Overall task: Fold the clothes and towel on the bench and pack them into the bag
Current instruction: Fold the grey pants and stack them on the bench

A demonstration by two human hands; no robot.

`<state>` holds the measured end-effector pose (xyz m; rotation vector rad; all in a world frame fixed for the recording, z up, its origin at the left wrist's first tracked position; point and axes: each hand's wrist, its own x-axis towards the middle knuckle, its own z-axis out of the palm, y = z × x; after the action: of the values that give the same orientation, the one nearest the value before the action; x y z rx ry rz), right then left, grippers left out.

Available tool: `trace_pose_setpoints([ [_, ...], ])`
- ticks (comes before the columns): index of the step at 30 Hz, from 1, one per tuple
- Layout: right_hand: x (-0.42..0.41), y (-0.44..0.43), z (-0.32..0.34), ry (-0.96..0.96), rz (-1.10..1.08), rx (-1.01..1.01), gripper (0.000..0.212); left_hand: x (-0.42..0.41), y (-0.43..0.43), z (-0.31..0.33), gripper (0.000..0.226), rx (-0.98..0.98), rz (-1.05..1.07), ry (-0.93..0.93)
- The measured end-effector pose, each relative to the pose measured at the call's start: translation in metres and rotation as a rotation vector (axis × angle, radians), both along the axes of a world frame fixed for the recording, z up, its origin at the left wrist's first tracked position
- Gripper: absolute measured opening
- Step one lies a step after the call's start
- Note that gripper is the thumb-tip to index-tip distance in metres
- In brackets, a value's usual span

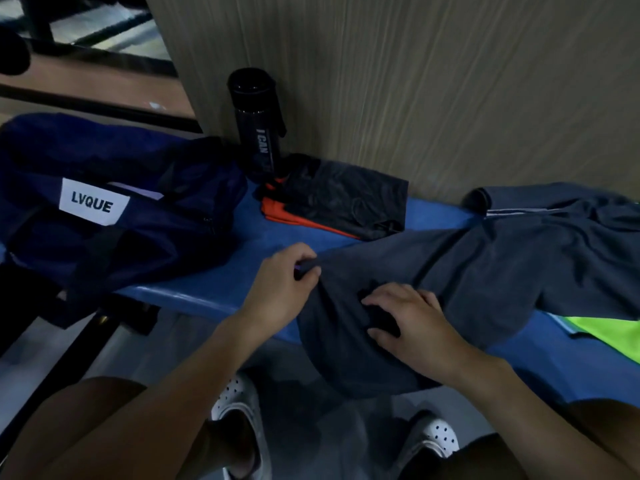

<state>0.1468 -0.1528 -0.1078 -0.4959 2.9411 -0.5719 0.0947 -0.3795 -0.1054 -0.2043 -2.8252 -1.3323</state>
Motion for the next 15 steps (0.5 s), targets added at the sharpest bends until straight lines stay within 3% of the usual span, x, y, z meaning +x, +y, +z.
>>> trace_pose_setpoints([
  [5,0.000,0.013,-0.003,0.123,-0.052,-0.003,0.016,0.002,0.004,0.017,0.022,0.106,0.021,-0.011],
  [8,-0.002,0.015,-0.002,0.201,-0.104,-0.198,0.038,0.011,0.011,0.019,0.024,0.233,-0.141,-0.042],
  [12,-0.007,0.009,0.006,0.078,-0.072,-0.452,0.071,0.031,0.019,0.018,0.027,0.267,-0.384,-0.141],
  [13,-0.008,0.009,0.006,0.057,-0.048,-0.430,0.069,0.034,0.019,0.018,0.025,0.263,-0.407,-0.159],
  [15,-0.008,0.007,0.002,0.089,-0.019,-0.319,0.045,0.035,0.019,0.018,0.019,0.274,-0.418,-0.171],
])
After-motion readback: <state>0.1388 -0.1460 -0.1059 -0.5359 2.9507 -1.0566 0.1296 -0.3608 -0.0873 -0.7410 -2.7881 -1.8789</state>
